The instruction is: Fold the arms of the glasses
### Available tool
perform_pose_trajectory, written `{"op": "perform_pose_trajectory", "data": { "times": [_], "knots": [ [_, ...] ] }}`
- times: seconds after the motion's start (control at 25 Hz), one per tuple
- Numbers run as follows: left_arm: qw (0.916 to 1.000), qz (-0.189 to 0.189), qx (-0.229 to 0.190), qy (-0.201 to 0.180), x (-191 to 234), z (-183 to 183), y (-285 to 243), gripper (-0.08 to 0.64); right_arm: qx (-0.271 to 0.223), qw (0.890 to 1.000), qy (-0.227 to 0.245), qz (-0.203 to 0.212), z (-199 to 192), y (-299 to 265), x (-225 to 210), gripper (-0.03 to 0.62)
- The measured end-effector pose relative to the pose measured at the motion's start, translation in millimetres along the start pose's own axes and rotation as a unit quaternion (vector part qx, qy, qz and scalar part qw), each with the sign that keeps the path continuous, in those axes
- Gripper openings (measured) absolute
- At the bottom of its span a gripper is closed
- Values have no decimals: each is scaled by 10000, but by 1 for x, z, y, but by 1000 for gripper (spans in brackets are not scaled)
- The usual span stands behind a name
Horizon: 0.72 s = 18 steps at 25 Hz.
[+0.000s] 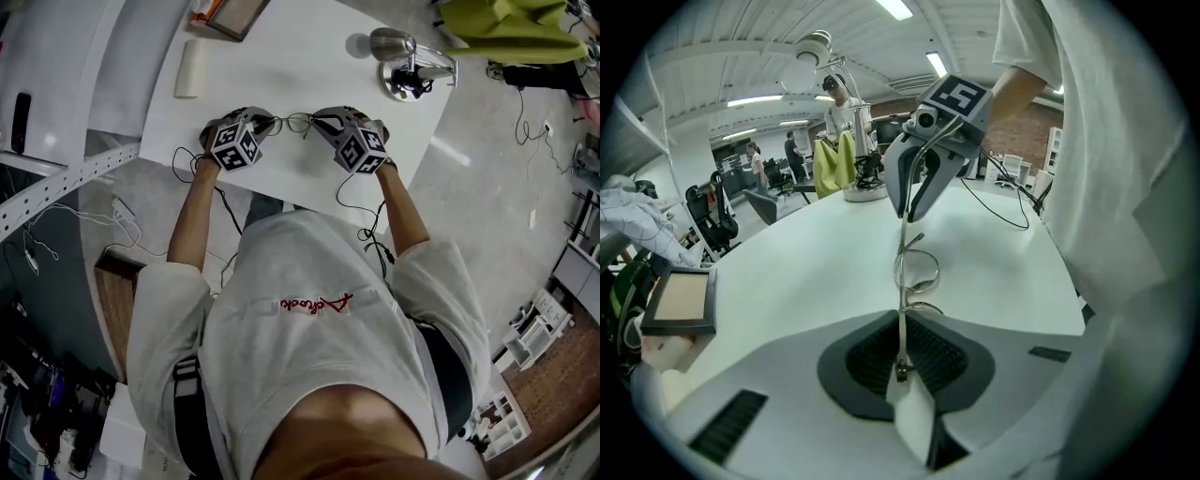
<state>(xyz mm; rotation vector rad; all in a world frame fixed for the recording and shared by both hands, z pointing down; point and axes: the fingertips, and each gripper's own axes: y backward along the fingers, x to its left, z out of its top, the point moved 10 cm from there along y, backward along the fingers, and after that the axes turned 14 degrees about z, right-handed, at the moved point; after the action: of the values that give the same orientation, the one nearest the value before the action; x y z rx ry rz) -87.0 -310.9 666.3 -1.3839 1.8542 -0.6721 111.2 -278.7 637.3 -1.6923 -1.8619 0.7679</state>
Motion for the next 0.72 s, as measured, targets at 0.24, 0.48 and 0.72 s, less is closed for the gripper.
{"op": "perform_pose_trajectory", "data": {
  "times": [0.24, 0.48, 0.72],
  "knots": [
    [9997, -171, 149, -31, 1, 2, -5, 52, 6, 10000, 35, 65, 3, 0, -2, 44],
    [9995, -267, 184, 6, 3, 1, -7, 54, 59, 9996, 136, 220, 6, -8, -3, 43],
    [9998, -168, 16, -87, 2, 1, -3, 54, 140, 9994, 190, 249, 10, -16, -5, 43]
  ]
}}
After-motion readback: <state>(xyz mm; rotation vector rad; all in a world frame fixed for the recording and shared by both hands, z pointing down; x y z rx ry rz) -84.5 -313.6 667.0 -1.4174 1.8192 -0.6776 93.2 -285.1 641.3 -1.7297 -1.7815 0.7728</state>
